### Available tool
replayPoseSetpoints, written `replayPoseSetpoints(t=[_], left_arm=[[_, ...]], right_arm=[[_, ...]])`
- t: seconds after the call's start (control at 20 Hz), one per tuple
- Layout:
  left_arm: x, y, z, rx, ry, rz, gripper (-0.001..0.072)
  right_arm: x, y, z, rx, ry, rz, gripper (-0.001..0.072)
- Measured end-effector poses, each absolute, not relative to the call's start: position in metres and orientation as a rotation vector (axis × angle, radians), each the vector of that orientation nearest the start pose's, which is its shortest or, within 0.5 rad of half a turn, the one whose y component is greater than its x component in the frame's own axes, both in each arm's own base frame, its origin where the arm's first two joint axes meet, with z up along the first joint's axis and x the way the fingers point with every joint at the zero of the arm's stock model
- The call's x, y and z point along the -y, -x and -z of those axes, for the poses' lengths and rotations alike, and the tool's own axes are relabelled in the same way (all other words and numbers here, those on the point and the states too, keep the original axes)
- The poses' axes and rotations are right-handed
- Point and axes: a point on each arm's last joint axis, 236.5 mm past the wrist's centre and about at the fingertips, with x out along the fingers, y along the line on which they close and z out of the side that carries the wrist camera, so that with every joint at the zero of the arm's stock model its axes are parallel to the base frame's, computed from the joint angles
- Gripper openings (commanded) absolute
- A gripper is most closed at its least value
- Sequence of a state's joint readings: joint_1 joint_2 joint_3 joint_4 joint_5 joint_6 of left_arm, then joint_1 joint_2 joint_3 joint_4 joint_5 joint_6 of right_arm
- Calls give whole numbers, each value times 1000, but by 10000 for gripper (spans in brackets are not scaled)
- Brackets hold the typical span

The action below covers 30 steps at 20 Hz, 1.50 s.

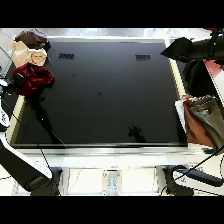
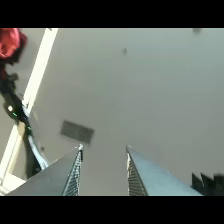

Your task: Fold the shirts.

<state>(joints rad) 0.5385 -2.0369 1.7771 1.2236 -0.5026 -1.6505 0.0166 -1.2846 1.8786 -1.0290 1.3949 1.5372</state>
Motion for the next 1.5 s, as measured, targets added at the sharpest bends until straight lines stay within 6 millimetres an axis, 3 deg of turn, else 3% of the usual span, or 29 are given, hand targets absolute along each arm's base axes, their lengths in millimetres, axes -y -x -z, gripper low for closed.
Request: replayPoseSetpoints(t=[0.1,0.2,0.4,0.55,0.65,0.75,0.8,0.85,0.95,1.0,1.1,1.15,1.25,1.4,1.5], left_arm=[[-299,-582,42,-632,623,-477,11],[-290,-580,11,-627,605,-449,10],[-240,-568,-98,-595,509,-326,10],[-153,-547,-195,-551,433,-127,10],[-75,-523,-251,-526,400,55,10],[5,-491,-292,-517,365,246,35],[43,-474,-307,-517,343,338,313],[74,-459,-319,-512,321,415,720],[117,-437,-335,-484,244,525,717],[125,-431,-339,-468,200,540,716],[111,-435,-334,-467,114,461,714],[92,-441,-325,-492,81,380,714],[36,-455,-296,-575,41,161,712],[-37,-473,-234,-746,62,-80,712],[-60,-487,-181,-871,118,-138,712]], right_arm=[[-138,-413,-294,-748,-263,-515,309],[-147,-414,-298,-731,-260,-534,310],[-155,-413,-301,-717,-254,-550,310],[-157,-414,-301,-713,-251,-552,309],[-157,-414,-302,-712,-250,-553,310],[-157,-414,-302,-710,-248,-553,310],[-157,-414,-302,-711,-247,-554,311],[-157,-414,-301,-710,-245,-554,312],[-155,-415,-300,-707,-224,-548,312],[-152,-415,-298,-708,-205,-541,312],[-141,-417,-291,-720,-153,-504,312],[-133,-419,-286,-730,-122,-474,312],[-120,-424,-274,-757,-78,-424,313],[-127,-433,-239,-847,-68,-435,322],[-151,-436,-197,-950,-74,-496,324]])
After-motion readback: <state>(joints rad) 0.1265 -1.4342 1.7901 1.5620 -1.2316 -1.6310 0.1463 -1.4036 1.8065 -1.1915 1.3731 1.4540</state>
